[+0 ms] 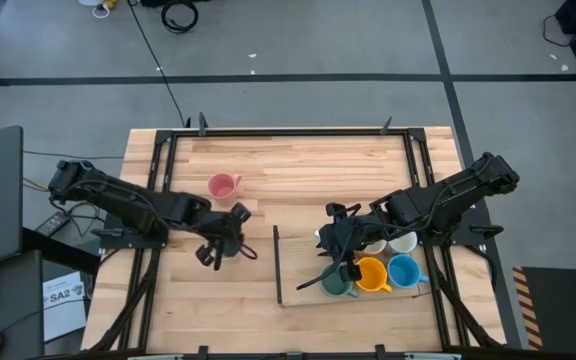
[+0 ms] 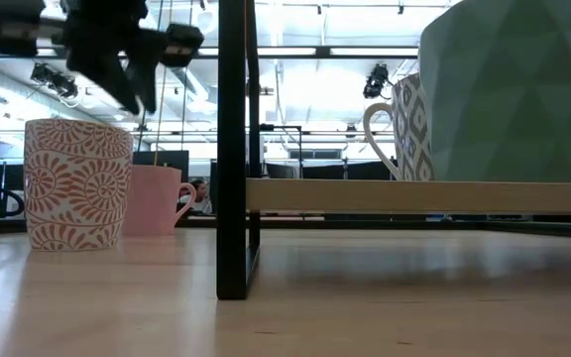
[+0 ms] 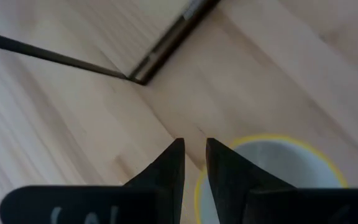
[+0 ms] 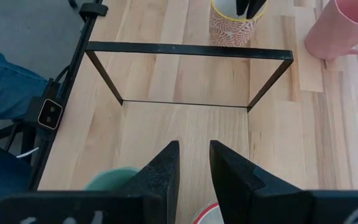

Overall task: Place coffee mugs
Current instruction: Put the pink patterned mug on the shelf

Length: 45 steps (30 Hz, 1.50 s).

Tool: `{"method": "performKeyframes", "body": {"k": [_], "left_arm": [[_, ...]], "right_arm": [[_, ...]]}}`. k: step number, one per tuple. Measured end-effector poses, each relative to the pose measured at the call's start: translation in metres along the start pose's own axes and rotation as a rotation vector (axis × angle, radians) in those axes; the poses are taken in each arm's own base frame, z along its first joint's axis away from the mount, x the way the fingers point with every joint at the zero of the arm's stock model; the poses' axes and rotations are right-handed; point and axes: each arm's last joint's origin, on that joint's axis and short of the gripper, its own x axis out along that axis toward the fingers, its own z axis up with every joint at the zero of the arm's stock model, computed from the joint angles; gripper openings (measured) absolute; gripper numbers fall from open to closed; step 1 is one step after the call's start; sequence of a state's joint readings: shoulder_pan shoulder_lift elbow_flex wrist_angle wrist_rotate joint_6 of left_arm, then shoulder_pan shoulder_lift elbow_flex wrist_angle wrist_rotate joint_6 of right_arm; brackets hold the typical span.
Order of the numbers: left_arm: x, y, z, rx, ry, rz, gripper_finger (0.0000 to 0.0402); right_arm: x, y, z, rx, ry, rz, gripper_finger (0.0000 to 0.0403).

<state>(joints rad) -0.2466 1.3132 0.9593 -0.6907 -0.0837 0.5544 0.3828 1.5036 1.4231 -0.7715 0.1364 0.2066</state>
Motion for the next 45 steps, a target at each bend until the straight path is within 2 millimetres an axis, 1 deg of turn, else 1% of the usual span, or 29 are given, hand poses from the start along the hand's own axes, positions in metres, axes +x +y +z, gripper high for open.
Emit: {"method": "performKeyframes", "body": {"k": [3, 6, 10, 14, 17, 19, 21, 23, 25, 33, 35, 38, 45], "left_arm": [[-0.009, 0.005, 0.007, -0.026, -0.021, 0.014, 0.0073], [-0.023, 0.011, 0.014, -0.058, -0.026, 0.016, 0.0073], [-0.044, 0.018, 0.020, -0.188, -0.002, 0.003, 0.0073], [-0.057, 0.020, 0.016, -0.340, 0.082, -0.023, 0.0073], [-0.059, 0.015, 0.006, -0.436, 0.195, -0.057, 0.0073], [-0.059, 0.011, -0.001, -0.472, 0.278, -0.057, 0.0073], [-0.057, 0.009, -0.008, -0.529, 0.354, -0.002, 0.0073], [-0.055, 0.008, -0.012, -0.602, 0.398, 0.072, 0.0075], [-0.053, 0.008, -0.016, -0.671, 0.417, 0.100, 0.0080], [-0.032, 0.003, -0.035, -0.947, 0.485, 0.012, 0.0127], [-0.028, 0.002, -0.037, -0.994, 0.481, -0.020, 0.0136], [-0.026, 0.003, -0.037, -1.012, 0.463, -0.033, 0.0143], [-0.022, 0.010, -0.030, -1.022, 0.345, -0.018, 0.0144]], "right_arm": [[0.000, 0.000, 0.000, 0.000, 0.000, 0.000, 0.0094], [0.000, 0.000, 0.000, 0.000, 0.000, 0.000, 0.0094], [0.000, 0.000, 0.000, 0.000, 0.000, 0.000, 0.0094], [0.000, 0.000, 0.000, 0.000, 0.000, 0.000, 0.0094], [0.000, 0.000, 0.000, 0.000, 0.000, 0.000, 0.0094], [0.000, 0.000, 0.000, 0.000, 0.000, 0.000, 0.0094], [0.000, 0.000, 0.000, 0.000, 0.000, 0.000, 0.0094], [0.000, 0.000, 0.000, 0.000, 0.000, 0.000, 0.0094], [0.000, 0.000, 0.000, 0.000, 0.000, 0.000, 0.0094], [0.000, 0.000, 0.000, 0.000, 0.000, 0.000, 0.0094], [0.000, 0.000, 0.000, 0.000, 0.000, 0.000, 0.0094], [0.000, 0.000, 0.000, -0.008, 0.000, 0.000, 0.0094], [0.000, 0.000, 0.000, -0.026, 0.000, 0.000, 0.0094]]}}
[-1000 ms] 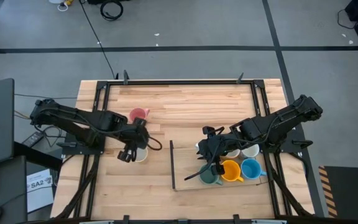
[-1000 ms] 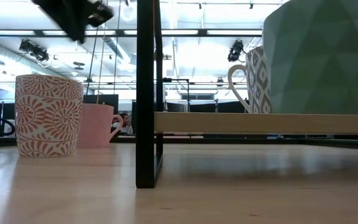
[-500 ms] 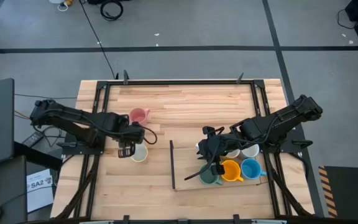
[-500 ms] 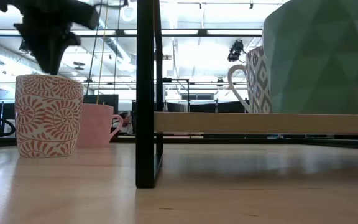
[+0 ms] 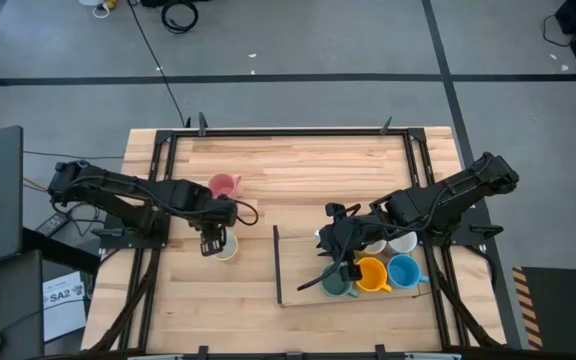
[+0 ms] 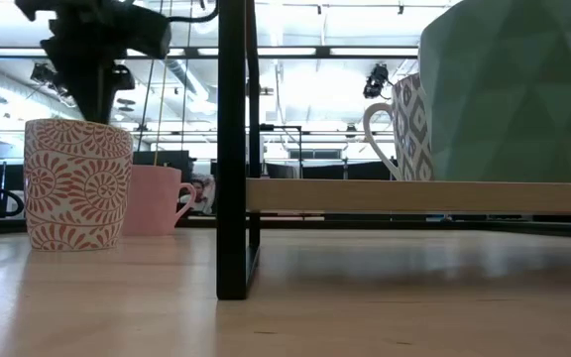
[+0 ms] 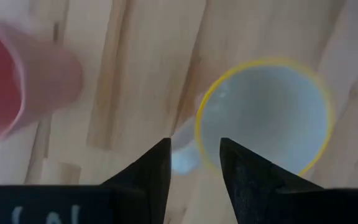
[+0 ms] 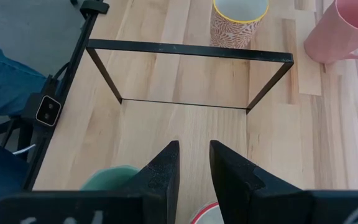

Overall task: Place coffee mugs
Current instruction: Put the pink patterned mug on the shelf

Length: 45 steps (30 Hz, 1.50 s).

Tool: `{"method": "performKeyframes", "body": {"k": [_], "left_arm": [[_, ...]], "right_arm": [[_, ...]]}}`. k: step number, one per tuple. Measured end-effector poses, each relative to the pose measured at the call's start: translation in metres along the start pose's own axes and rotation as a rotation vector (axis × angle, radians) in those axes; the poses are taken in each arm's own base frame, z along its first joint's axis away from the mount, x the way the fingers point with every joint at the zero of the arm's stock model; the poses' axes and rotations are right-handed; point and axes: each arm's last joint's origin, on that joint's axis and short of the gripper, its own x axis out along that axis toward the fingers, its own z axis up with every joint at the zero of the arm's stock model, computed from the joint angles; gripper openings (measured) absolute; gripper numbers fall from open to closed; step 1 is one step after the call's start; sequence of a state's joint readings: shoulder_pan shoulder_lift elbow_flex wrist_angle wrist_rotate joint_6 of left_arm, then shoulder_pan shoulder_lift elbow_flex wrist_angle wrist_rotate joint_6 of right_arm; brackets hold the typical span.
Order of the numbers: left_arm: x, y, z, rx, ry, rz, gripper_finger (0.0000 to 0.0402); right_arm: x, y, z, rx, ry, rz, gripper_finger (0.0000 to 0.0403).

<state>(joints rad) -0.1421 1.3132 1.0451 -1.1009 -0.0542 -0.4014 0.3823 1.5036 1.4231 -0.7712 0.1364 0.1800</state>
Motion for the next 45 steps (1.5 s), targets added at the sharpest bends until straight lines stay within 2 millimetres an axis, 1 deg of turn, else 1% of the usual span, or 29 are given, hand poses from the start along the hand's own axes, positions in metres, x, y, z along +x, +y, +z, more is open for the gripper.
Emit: {"method": "performKeyframes", "body": {"k": [4, 9, 17, 21, 25, 31, 32, 35, 38, 41, 45], "left_arm": [[0.000, -0.002, 0.004, -0.001, -0.042, -0.016, 0.0144], [0.003, -0.001, 0.003, -0.001, -0.029, -0.009, 0.0144], [0.032, 0.001, -0.007, 0.001, -0.017, -0.006, 0.0144], [0.038, 0.002, -0.009, 0.002, -0.021, -0.009, 0.0139], [0.038, 0.001, -0.009, 0.002, -0.029, -0.012, 0.0110], [0.037, 0.001, -0.008, 0.007, -0.030, -0.022, 0.0029], [0.036, 0.000, -0.008, 0.004, -0.026, -0.024, 0.0021], [0.027, -0.001, -0.003, 0.006, -0.043, -0.023, 0.0021], [0.008, -0.004, 0.006, 0.003, -0.080, -0.038, 0.0022], [-0.016, -0.005, 0.015, 0.041, -0.114, -0.050, 0.0021], [-0.054, -0.006, 0.030, 0.074, -0.220, -0.083, 0.0021]], "right_arm": [[0.000, 0.000, 0.000, 0.000, 0.000, 0.000, 0.0094], [0.000, 0.000, 0.000, 0.000, 0.000, 0.000, 0.0094], [0.000, 0.000, 0.000, 0.000, 0.000, 0.000, 0.0094], [0.000, 0.000, 0.000, 0.000, 0.000, 0.000, 0.0094], [0.000, 0.000, 0.000, 0.000, 0.000, 0.000, 0.0094], [0.000, 0.000, 0.000, 0.000, 0.000, 0.000, 0.0094], [0.000, 0.000, 0.000, 0.000, 0.000, 0.000, 0.0094], [0.000, 0.000, 0.000, 0.001, -0.001, 0.000, 0.0094], [-0.006, -0.001, 0.000, 0.002, -0.011, 0.002, 0.0094], [-0.017, -0.003, -0.002, 0.002, -0.015, 0.003, 0.0094], [-0.034, -0.006, -0.008, 0.000, 0.001, -0.001, 0.0094]]}}
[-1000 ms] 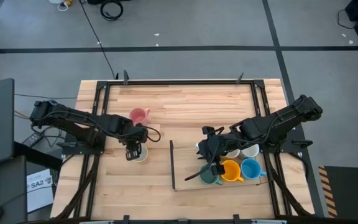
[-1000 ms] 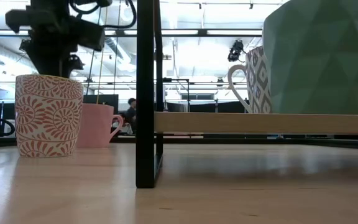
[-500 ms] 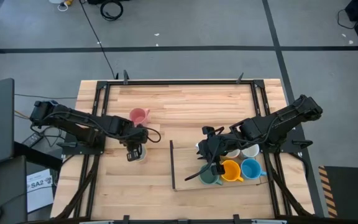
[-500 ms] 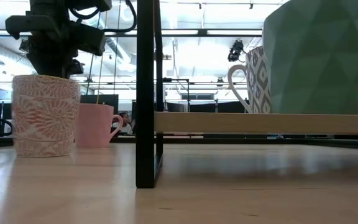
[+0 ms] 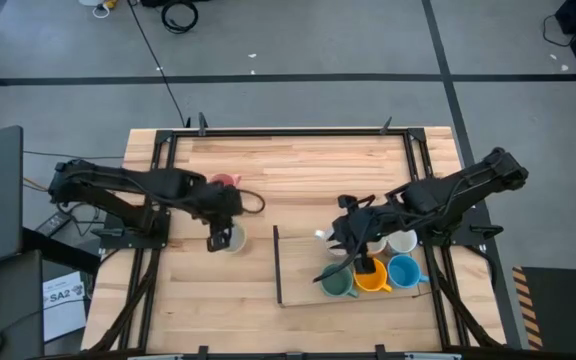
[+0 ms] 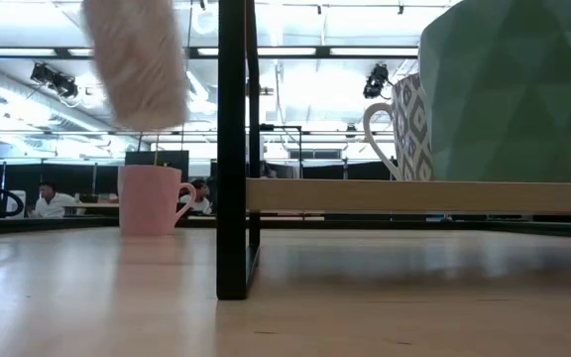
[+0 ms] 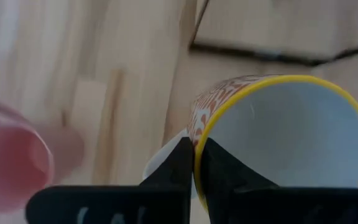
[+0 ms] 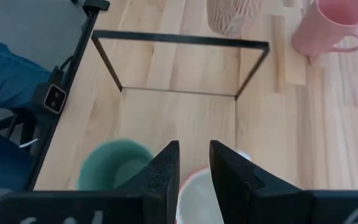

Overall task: Place coffee mugs
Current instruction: Put the pink patterned mug on the shelf

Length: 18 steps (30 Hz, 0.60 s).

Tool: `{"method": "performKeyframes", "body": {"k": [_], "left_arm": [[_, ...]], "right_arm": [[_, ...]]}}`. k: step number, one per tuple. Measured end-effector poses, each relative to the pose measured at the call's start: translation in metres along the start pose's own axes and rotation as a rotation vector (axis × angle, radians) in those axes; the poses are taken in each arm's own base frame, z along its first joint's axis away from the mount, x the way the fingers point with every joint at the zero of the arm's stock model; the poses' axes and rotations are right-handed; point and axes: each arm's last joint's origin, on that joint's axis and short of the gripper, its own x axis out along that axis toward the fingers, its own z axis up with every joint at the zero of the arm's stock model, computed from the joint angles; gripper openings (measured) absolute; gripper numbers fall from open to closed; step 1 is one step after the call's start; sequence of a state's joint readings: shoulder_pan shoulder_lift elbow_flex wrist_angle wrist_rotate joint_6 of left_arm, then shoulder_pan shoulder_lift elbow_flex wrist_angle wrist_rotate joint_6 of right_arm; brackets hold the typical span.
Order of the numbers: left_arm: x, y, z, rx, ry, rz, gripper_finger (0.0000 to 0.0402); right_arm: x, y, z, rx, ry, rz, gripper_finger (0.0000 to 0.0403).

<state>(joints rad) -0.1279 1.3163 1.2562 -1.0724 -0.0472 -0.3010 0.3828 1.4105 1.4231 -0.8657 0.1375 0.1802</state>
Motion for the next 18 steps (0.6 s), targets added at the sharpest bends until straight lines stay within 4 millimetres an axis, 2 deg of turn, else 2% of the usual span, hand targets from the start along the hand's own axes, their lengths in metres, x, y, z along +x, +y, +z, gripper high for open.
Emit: {"method": "performKeyframes", "body": {"k": [6, 10, 13, 18], "left_arm": [[-0.052, 0.007, 0.032, -0.010, -0.220, -0.015, 0.0021], [-0.077, 0.012, 0.056, 0.008, -0.362, 0.003, 0.0021], [-0.084, 0.014, 0.078, 0.036, -0.413, 0.015, 0.0021], [-0.073, 0.012, 0.122, 0.117, -0.415, 0.015, 0.0021]], "right_arm": [[-0.019, -0.006, -0.009, -0.005, 0.022, -0.051, 0.0094], [-0.028, -0.008, -0.013, -0.023, 0.031, -0.072, 0.0094], [-0.033, -0.010, -0.015, -0.051, 0.034, -0.077, 0.0094], [-0.042, -0.012, -0.021, -0.061, 0.058, -0.081, 0.0094]]}}
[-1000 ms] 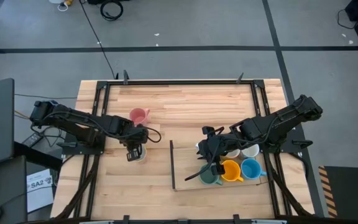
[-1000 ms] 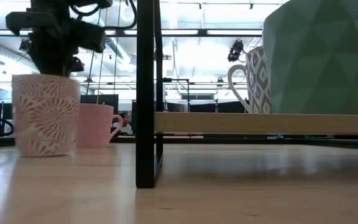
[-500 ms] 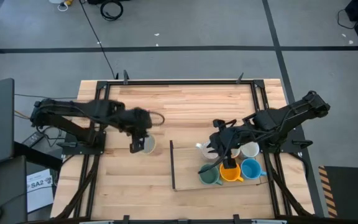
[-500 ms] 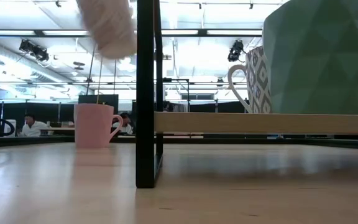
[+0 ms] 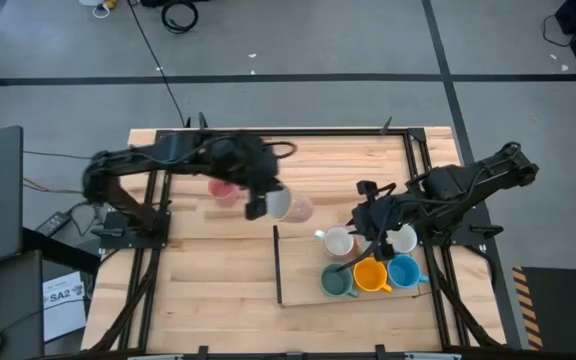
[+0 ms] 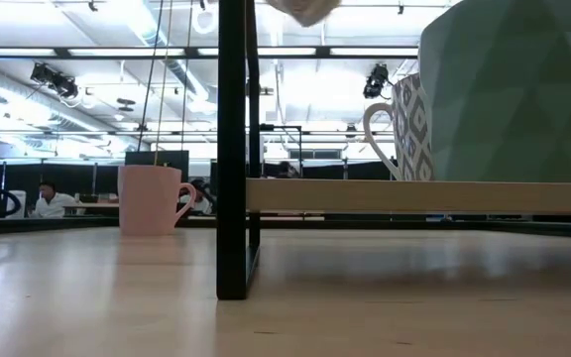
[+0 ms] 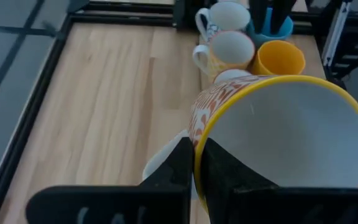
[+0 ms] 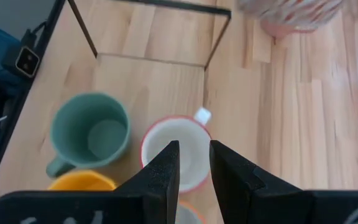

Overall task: Place coffee mugs
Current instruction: Put the pink patterned mug on the shelf

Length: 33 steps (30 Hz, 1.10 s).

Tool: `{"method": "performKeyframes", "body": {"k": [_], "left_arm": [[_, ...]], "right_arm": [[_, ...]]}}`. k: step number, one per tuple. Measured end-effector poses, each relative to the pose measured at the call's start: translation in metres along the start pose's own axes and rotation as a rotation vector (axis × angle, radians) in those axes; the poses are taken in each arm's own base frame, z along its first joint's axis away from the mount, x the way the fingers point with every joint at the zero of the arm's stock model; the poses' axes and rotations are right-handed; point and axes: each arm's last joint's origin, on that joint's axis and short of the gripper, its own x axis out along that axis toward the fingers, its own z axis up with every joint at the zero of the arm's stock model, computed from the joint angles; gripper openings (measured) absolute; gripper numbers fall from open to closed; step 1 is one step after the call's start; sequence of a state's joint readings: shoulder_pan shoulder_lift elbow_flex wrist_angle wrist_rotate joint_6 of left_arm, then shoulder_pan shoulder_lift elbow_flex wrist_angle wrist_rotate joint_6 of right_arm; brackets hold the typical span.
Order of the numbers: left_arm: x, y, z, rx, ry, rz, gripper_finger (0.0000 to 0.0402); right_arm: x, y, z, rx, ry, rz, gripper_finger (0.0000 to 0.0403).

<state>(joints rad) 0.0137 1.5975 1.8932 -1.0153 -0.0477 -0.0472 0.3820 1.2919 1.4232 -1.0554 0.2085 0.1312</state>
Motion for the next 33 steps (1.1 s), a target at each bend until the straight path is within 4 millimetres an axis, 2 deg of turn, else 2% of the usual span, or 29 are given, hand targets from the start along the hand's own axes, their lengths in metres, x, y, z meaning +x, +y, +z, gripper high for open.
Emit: {"method": "performKeyframes", "body": {"k": [3, 6, 11, 16, 22, 33], "left_arm": [[0.025, 0.000, 0.014, 0.025, 0.039, -0.033, 0.0021], [0.053, -0.002, 0.018, 0.038, 0.111, -0.044, 0.0021], [0.095, -0.007, 0.007, 0.040, 0.267, -0.045, 0.0021], [0.123, -0.012, -0.006, 0.050, 0.395, -0.047, 0.0022], [0.143, -0.019, -0.014, 0.057, 0.454, -0.075, 0.0022], [0.171, -0.029, -0.026, 0.004, 0.526, -0.087, 0.0023]], "right_arm": [[-0.007, -0.002, -0.006, 0.009, 0.022, -0.003, 0.0094], [-0.012, -0.004, -0.009, 0.022, 0.034, -0.005, 0.0094], [-0.017, -0.005, -0.012, 0.019, 0.031, -0.004, 0.0094], [-0.017, -0.005, -0.012, 0.016, 0.032, -0.006, 0.0094], [-0.013, -0.005, -0.015, 0.011, 0.050, -0.008, 0.0094], [0.007, -0.002, -0.026, 0.001, 0.097, -0.014, 0.0094]]}}
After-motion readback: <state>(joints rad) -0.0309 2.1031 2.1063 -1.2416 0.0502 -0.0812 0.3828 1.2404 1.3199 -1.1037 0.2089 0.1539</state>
